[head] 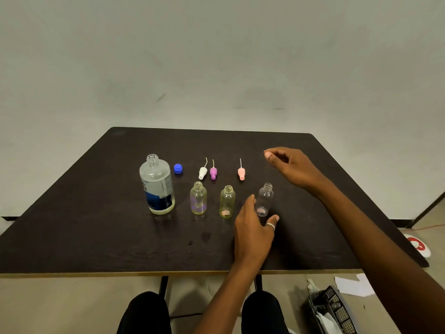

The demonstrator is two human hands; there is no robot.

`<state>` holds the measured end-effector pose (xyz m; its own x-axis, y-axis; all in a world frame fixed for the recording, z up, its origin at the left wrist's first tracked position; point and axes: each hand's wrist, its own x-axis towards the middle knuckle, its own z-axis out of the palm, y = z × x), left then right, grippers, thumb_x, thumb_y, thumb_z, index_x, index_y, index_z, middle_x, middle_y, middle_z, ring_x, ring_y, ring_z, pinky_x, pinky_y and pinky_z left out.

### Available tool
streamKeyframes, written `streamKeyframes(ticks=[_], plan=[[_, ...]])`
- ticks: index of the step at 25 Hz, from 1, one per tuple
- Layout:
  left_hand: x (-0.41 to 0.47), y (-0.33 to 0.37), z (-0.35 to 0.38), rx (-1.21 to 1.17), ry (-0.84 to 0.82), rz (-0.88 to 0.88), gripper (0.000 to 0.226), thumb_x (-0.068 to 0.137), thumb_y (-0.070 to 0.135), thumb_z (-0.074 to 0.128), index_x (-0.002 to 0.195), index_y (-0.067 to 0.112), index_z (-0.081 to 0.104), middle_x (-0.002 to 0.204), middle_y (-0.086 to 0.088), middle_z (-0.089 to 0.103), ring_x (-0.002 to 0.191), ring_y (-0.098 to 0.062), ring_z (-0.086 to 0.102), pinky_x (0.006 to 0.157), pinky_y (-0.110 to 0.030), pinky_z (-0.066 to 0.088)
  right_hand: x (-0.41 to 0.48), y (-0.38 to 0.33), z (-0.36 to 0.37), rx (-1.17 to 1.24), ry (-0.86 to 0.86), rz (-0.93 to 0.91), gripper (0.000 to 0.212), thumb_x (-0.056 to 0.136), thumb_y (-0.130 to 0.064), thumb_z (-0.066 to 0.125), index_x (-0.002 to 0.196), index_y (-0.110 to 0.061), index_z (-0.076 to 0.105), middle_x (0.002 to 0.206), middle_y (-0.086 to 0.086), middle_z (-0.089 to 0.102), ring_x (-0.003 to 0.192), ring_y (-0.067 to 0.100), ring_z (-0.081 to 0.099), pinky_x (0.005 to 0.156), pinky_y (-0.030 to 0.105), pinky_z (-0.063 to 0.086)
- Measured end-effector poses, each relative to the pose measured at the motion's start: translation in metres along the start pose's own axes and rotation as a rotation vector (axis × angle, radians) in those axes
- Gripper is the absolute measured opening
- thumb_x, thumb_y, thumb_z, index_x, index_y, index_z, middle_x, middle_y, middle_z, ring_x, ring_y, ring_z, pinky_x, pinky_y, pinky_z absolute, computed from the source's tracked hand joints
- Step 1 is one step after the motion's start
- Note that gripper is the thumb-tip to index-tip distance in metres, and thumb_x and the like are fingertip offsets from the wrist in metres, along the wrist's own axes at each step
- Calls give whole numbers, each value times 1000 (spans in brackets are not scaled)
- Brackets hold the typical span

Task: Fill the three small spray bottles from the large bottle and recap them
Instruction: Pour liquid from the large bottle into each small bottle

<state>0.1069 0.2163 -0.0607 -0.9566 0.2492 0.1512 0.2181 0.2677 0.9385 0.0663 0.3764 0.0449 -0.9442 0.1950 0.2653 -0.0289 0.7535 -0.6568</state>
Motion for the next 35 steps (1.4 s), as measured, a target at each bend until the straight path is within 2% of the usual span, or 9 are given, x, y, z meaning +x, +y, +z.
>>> streamKeyframes(ticks=[6,9,12,16,19,23,26,30,35], plan=[[-33,0,-28,84,20,8,76,86,34,75,150,18,39,150,2,47,139,-14,43,113,-25,37,-12,-45,-4,0,60,-32,38,96,-49,47,124,-28,62,116,-16,62,105,1,58,87,22,44],[-48,-9,-52,178,88,56,58,87,42,72,139,23,55,136,6,61,124,-9,57,103,-26,48,-21,-61,-2,14,85,-57,34,96,-47,48,120,-28,64,115,-16,65,103,0,59,88,21,45],[-49,-21,-88,172,267,80,45,87,41,72,128,27,61,123,9,67,110,-4,63,91,-29,56,-30,-72,6,30,141,-68,29,95,-43,52,115,-28,67,108,-17,66,99,-3,60,81,12,42],[-16,-19,-120,134,374,14,66,85,32,75,143,21,46,143,2,53,132,-13,50,103,-25,42,-39,-89,28,91,220,-80,25,94,-40,55,111,-27,69,105,-16,67,95,-7,59,77,8,43],[13,-12,-125,142,317,-68,79,85,32,76,151,18,36,154,0,43,142,-17,39,111,-31,37,-44,-102,40,153,259,-92,23,93,-38,57,109,-27,69,105,-18,67,95,-8,60,75,4,44],[39,-19,-124,169,202,-149,87,82,34,79,152,16,32,155,-3,42,143,-20,38,115,-37,36,-52,-113,52,223,283,-91,22,93,-35,59,110,-26,70,104,-18,67,95,-9,60,75,2,44],[47,-26,-122,204,169,-177,82,80,34,80,148,16,38,148,-4,51,134,-22,49,110,-37,42,-57,-119,54,267,298,-95,20,92,-31,60,108,-25,71,101,-18,68,94,-9,61,75,4,45],[44,-26,-122,210,168,-149,49,83,28,79,125,21,55,120,1,67,105,-14,62,90,-29,51,-56,-125,57,284,291,-84,19,92,-31,61,107,-26,71,99,-17,69,90,-8,62,72,7,48],[14,1,-147,156,235,-69,48,80,32,80,123,23,59,112,8,66,97,-5,60,79,-17,47,-49,-138,70,272,272,-93,19,92,-32,61,109,-26,69,98,-18,67,91,-10,60,73,6,48]])
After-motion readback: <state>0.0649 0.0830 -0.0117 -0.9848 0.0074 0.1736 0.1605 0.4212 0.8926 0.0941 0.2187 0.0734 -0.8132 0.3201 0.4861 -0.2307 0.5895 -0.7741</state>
